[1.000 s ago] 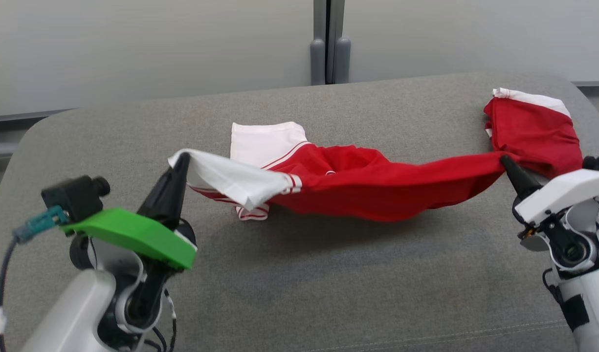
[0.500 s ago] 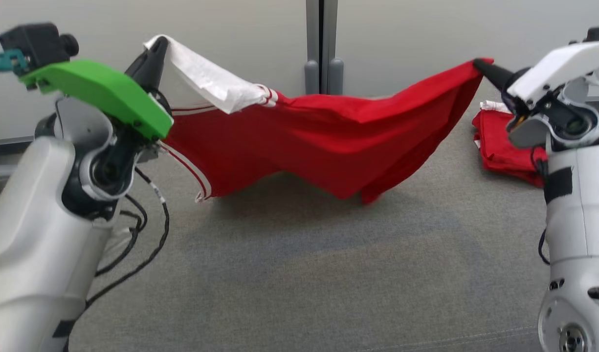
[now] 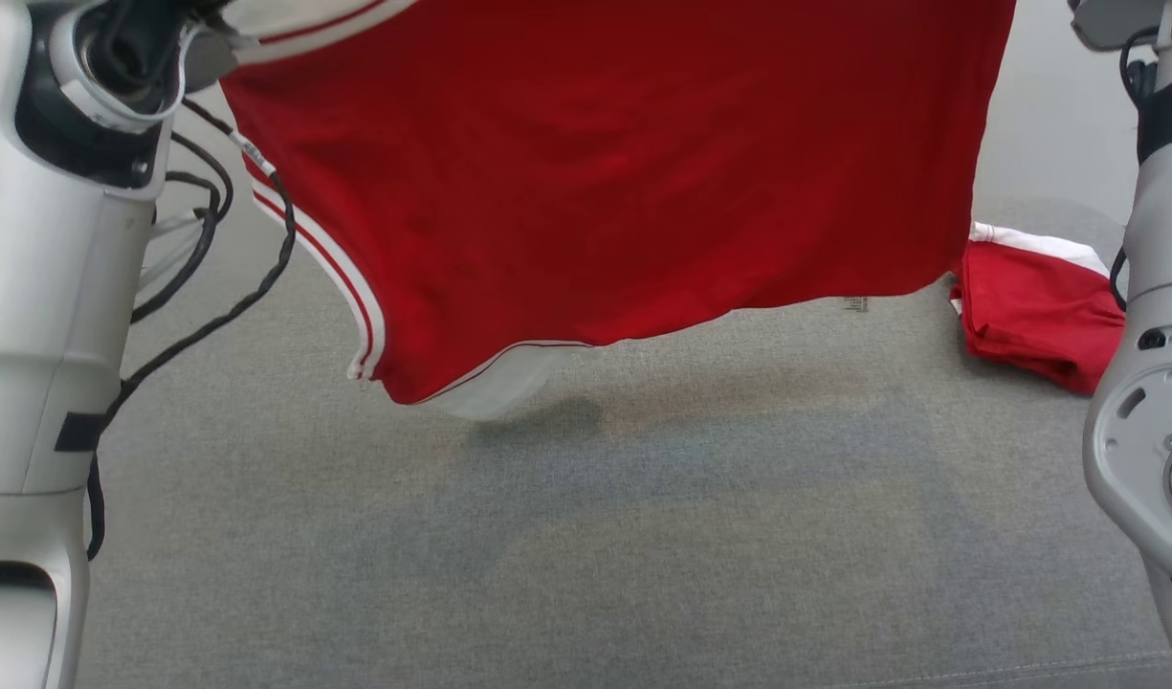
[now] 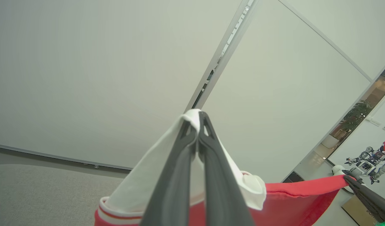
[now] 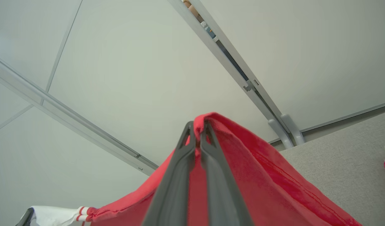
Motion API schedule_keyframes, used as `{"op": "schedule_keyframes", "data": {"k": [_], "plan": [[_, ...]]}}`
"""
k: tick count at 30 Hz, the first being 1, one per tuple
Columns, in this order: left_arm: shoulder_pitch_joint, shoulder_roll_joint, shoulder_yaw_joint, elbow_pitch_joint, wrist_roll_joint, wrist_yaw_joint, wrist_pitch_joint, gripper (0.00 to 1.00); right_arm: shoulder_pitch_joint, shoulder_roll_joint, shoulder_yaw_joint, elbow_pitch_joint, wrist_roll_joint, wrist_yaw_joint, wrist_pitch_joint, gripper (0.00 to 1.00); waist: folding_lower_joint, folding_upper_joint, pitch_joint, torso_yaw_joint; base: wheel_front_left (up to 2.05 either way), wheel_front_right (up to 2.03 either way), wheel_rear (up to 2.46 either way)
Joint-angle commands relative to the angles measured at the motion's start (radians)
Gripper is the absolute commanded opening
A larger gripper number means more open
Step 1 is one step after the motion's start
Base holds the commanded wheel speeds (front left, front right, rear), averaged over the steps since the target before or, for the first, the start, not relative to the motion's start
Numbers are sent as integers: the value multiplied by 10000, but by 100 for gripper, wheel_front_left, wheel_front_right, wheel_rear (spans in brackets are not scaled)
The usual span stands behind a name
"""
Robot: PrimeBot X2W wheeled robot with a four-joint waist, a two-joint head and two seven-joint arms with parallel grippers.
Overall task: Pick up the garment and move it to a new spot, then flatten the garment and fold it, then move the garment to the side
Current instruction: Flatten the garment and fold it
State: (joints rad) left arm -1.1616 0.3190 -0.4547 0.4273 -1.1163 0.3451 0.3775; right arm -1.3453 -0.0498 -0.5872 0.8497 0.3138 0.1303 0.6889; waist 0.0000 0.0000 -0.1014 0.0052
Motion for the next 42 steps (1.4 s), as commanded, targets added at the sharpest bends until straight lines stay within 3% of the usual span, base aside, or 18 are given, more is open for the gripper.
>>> {"op": "schedule_keyframes", "data": {"k": [1, 15, 20, 25, 29, 36, 42], "plan": [[-320, -90, 65, 159, 67, -89, -85, 0, -316, -21, -120, 157, -206, 5, -151, 0, 0, 0, -89, 57, 0, 0, 0], [-1516, -369, 248, 1147, 109, -558, -582, 0, -1782, -12, -527, 1516, -1122, 5, -687, 0, 0, 0, -107, -3, 0, 0, 0], [-1722, -456, 189, 1467, 199, -544, -654, 0, -1977, -12, -510, 1963, -1324, 5, -1056, 0, 0, 0, 257, -18, 0, 0, 0], [-2414, -597, 76, 2045, 577, -402, -1136, 0, -2417, -11, -422, 2258, -1953, 5, -2383, 0, 0, 0, 1295, -9, 0, 0, 0], [-3401, -703, 277, 2445, 1076, -383, -2429, 0, -3273, -17, -193, 2585, -1968, 4, -3959, 0, 0, 0, 2476, -129, 0, 0, 0], [-5174, -1009, 355, 3538, 1977, -908, -5059, 0, -4637, -23, 333, 3174, -1880, 4, -7159, 0, 0, 0, 4172, -289, 0, 0, 0], [-5951, -1305, 424, 4836, 2160, -1160, -5943, 0, -5084, -20, 206, 3686, -2243, 4, -8574, 0, 0, 0, 5089, -211, 0, 0, 0]]}}
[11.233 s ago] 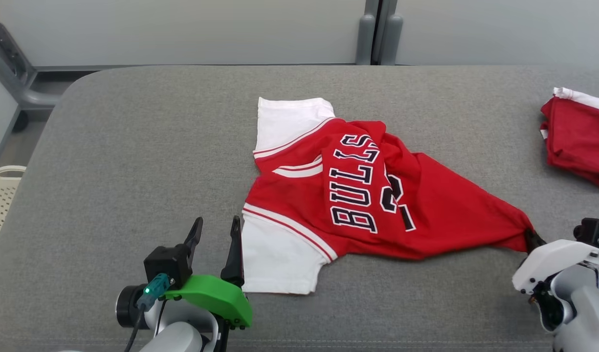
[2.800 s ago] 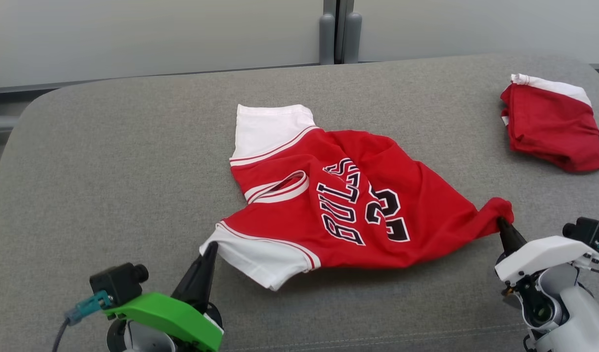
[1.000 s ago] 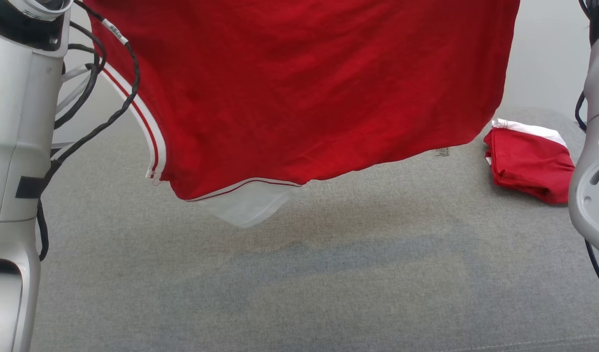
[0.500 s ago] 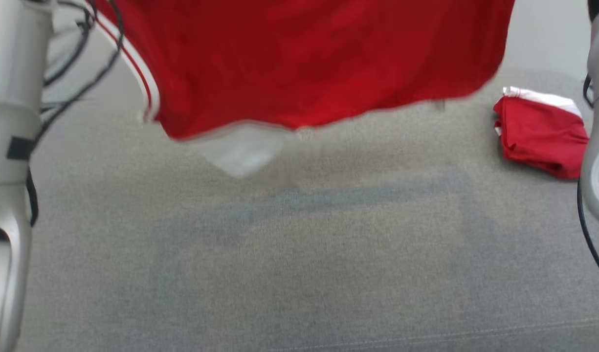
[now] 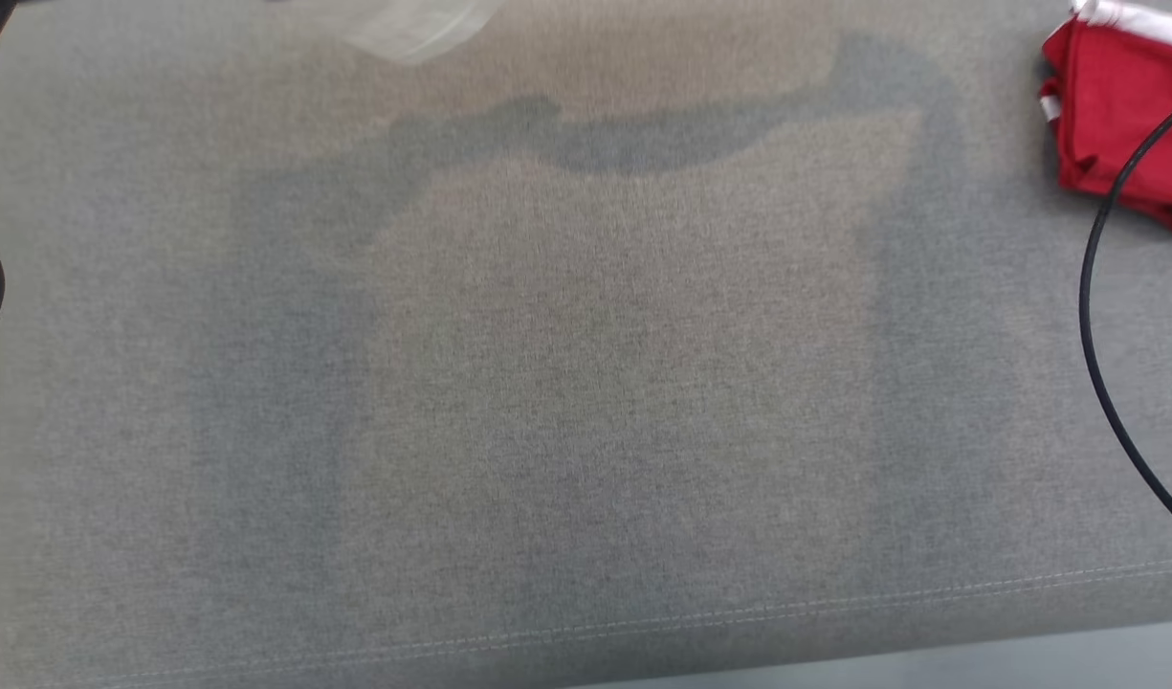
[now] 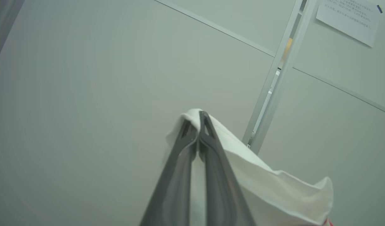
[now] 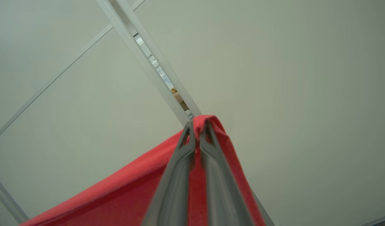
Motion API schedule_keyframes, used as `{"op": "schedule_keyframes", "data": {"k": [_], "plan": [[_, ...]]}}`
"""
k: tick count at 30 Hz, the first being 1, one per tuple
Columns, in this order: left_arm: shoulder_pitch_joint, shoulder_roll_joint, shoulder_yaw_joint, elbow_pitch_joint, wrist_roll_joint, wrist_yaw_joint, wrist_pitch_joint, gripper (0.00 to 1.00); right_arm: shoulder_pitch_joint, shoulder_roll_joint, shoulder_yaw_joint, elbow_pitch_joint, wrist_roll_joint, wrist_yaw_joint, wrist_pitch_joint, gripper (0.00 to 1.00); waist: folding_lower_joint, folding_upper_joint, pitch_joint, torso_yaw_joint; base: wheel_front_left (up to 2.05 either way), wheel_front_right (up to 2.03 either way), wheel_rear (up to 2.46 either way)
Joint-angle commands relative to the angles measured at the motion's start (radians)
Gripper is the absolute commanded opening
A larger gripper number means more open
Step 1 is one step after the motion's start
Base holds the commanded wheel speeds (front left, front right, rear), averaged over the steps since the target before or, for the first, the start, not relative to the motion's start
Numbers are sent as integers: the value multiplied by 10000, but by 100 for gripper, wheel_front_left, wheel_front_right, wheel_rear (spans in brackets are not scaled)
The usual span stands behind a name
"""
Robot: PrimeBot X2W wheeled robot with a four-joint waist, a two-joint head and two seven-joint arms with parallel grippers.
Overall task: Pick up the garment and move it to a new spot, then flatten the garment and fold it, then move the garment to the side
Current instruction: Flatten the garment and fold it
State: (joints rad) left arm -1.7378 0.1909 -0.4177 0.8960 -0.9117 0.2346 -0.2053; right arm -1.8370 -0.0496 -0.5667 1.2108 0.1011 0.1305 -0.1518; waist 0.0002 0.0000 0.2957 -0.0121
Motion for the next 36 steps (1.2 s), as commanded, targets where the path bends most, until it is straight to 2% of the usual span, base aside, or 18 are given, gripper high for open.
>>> {"op": "schedule_keyframes", "data": {"k": [1, 7, 9, 12, 14, 18, 22, 25, 30, 31, 36], "plan": [[-266, -45, 121, 334, 98, -65, -213, 0, -247, -23, 32, 199, -139, 0, -222, 0, -2, 0, 1189, -20, 0, 0, 0], [-693, -172, 295, 1027, 185, -176, -493, 0, -547, -33, 528, 542, -340, 2, -680, 0, -2, 0, 1520, 46, 0, 0, 0], [-964, -155, 387, 914, 357, -371, -565, 0, -803, -31, 805, 567, -214, 2, -910, 0, -2, 0, 1699, 83, 0, 0, 0], [-1101, 32, 742, 261, 970, -606, -604, 0, -1020, -25, 1459, 475, 70, 0, -1111, 0, -2, 0, 1976, 92, 0, 0, 0], [-847, -14, 907, 6, 1411, -613, -579, 0, -850, -20, 1805, 399, 287, 0, -1135, 0, -2, 0, 2046, 86, 0, 0, 0], [-601, -183, 890, 364, 1954, -724, -584, 0, -522, -25, 2416, 540, 536, 2, -1135, 0, -2, 0, 2037, 75, 0, 0, 0], [-762, -250, 478, 1309, 2184, -980, -259, 0, -217, -22, 2775, 703, 295, 2, -370, 0, -2, 0, 1968, 58, 0, 0, 0], [-916, -306, 284, 1964, 2146, -1249, 472, 0, 16, -199, 2863, 759, 9, 0, 415, 0, -2, 0, 1925, 100, 0, 0, 0], [-1029, -335, 58, 2925, 1985, -1650, 2119, 0, 441, -450, 2864, 781, -365, 2, 1966, 0, -2, 0, 1779, 189, 0, 0, 0], [-1019, -334, -3, 3207, 1913, -1760, 2764, 0, 684, -565, 2795, 789, -495, 0, 2678, 0, -2, 0, 1720, 222, 0, 0, 0], [-847, -271, -183, 3549, 1853, -2023, 4053, 0, 1022, -597, 2720, 787, -857, 2, 3994, 0, -2, 0, 1615, 279, 0, 0, 0]]}}
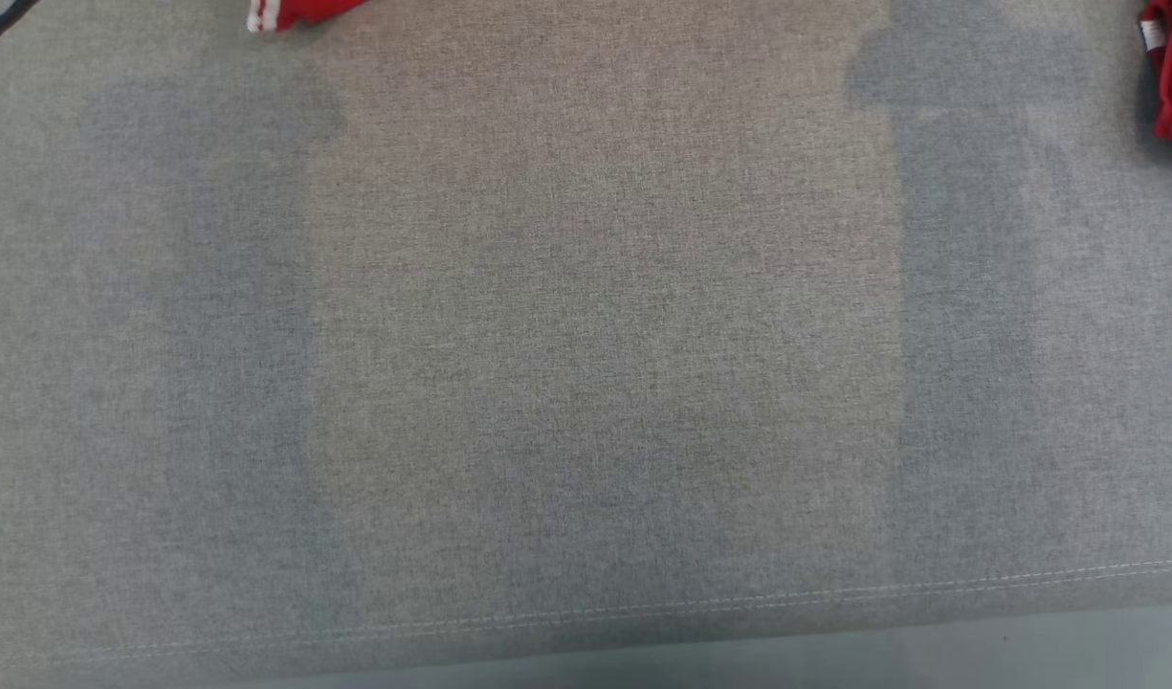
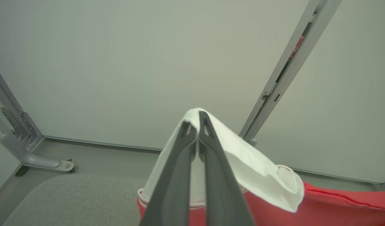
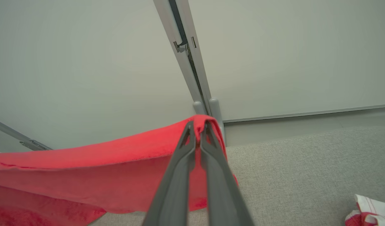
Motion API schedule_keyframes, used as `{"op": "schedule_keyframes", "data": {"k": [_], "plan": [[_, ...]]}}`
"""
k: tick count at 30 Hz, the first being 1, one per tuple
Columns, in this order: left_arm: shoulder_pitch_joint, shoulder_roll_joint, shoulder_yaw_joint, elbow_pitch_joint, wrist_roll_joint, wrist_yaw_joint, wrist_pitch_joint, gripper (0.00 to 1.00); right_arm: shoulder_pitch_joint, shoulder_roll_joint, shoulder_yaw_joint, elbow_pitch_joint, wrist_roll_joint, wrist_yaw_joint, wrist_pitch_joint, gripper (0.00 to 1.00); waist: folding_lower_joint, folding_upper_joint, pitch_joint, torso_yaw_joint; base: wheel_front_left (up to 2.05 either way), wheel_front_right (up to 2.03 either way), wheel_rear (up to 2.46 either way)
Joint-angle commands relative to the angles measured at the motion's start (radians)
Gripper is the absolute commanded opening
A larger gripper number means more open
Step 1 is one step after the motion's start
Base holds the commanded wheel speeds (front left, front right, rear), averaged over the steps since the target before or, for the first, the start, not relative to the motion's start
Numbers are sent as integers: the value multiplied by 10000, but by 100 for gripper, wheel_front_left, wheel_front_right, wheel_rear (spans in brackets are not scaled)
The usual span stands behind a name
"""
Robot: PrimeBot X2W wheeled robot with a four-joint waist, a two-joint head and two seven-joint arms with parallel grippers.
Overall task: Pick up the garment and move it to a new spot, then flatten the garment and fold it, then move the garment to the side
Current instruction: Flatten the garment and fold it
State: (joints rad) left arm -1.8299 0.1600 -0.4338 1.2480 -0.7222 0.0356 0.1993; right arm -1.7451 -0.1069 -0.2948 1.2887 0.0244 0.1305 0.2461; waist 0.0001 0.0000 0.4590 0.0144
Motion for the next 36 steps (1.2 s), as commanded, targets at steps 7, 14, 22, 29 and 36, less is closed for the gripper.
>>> {"op": "schedule_keyframes", "data": {"k": [7, 14, 22, 29, 36], "plan": [[473, 5, -241, 147, -156, -792, 1159, 0, 433, 140, 389, 9, -245, 2, 1024, 0, -1, 0, -117, 41, 0, 0, 0], [1338, 105, -341, 170, -320, -1360, 1489, 0, 1132, 308, 1261, 13, 167, 2, 1404, 0, -1, 0, -540, -1, 0, 0, 0], [3134, 331, -646, -27, -571, -1652, 2110, 0, 2668, 228, 2671, -33, 1236, 2, 1908, 0, -1, 0, -1657, 25, 0, 0, 0], [5348, 515, -1046, -971, -958, -1665, 2538, 0, 4686, 62, 4171, -869, 2729, 2, 2564, 0, -1, 0, -2821, 99, 0, 0, 0], [8478, 881, -1070, -2531, -1614, -1602, 2694, 0, 7533, -1004, 5557, -3043, 4820, 0, 2961, 0, -1, 0, -3984, 153, 0, 0, 0]]}}
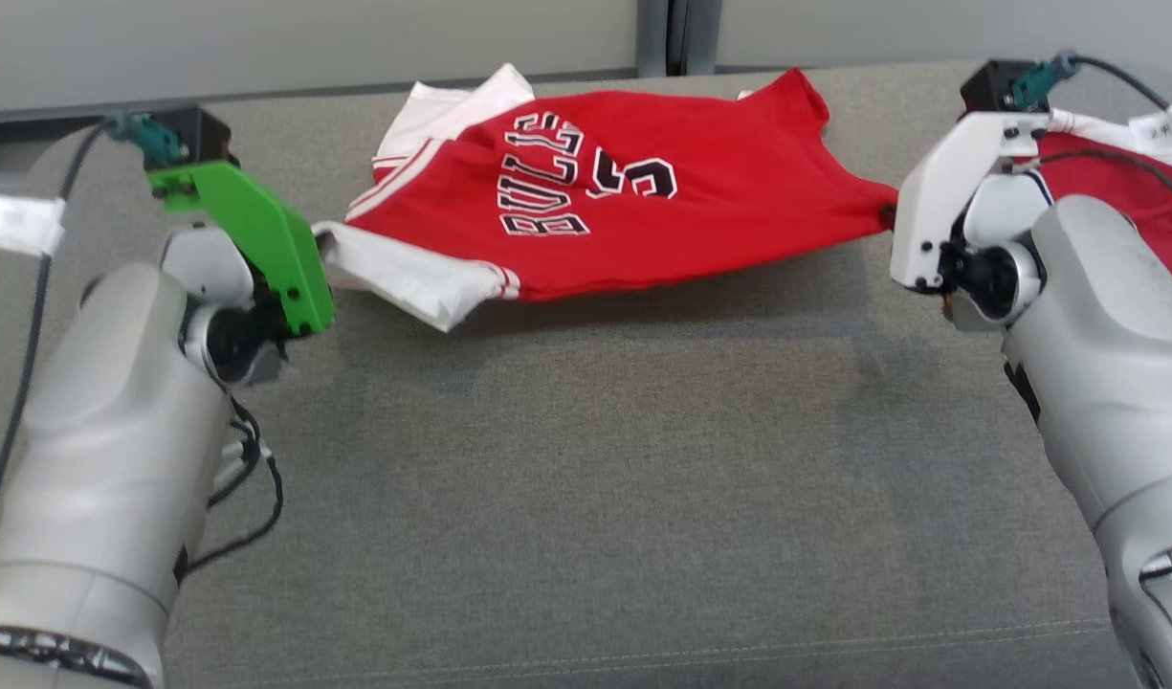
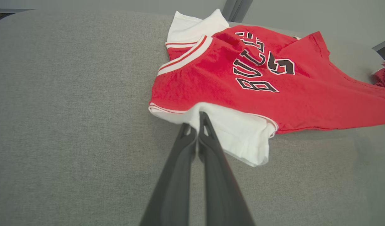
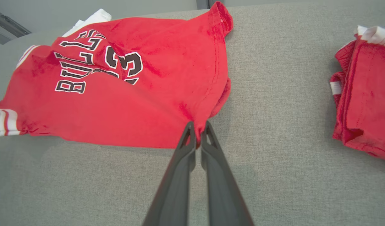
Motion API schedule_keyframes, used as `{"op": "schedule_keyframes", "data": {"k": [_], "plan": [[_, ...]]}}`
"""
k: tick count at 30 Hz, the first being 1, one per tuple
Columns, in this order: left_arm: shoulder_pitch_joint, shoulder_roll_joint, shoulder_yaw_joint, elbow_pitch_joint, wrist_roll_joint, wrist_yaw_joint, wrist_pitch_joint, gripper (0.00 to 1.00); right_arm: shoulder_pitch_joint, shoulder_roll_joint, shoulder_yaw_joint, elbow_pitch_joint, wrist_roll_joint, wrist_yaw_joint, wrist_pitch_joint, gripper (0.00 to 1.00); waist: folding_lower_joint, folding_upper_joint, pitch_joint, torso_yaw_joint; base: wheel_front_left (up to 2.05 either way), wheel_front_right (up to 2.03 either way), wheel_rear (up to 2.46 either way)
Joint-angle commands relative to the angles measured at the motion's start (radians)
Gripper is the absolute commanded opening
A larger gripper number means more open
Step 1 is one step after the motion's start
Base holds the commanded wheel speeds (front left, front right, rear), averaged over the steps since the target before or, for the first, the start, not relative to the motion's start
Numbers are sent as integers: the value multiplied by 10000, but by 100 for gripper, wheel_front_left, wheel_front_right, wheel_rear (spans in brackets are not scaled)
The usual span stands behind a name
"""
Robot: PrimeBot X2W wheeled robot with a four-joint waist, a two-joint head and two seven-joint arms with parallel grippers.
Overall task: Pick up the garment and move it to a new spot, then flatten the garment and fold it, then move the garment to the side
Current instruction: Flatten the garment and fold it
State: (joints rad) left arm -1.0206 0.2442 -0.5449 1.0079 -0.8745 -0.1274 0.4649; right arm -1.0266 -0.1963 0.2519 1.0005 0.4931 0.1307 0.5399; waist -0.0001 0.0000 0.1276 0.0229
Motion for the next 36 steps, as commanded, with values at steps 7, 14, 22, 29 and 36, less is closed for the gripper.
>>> {"op": "schedule_keyframes", "data": {"k": [7, 14, 22, 29, 36], "plan": [[3634, 802, 341, -2900, -541, 831, -215, 0, 2956, -1015, 595, -2256, 1549, -1, -22, 0, 1, 0, -1154, 83, 0, 0, 0], [6969, 1759, 679, -6841, -578, 2336, -867, 0, 5069, -1645, 559, -4257, 1880, -1, -321, 0, 1, 0, -1196, 75, 0, 0, 0], [9413, 2260, 873, -9533, -272, 3644, -1593, 0, 6816, -1817, 61, -5847, 1614, -1, -673, 0, 1, 0, -1103, 61, 0, 0, 0], [10873, 2164, 1000, -10564, -275, 4258, -2249, 0, 8506, -1597, -493, -7132, 1263, -1, -942, 0, 1, 0, -1053, 83, 0, 0, 0], [11597, 1962, 940, -10795, -161, 4482, -2750, 0, 9832, -1296, -989, -8338, 1008, -1, -762, 0, 1, 0, -990, 36, 0, 0, 0]]}}
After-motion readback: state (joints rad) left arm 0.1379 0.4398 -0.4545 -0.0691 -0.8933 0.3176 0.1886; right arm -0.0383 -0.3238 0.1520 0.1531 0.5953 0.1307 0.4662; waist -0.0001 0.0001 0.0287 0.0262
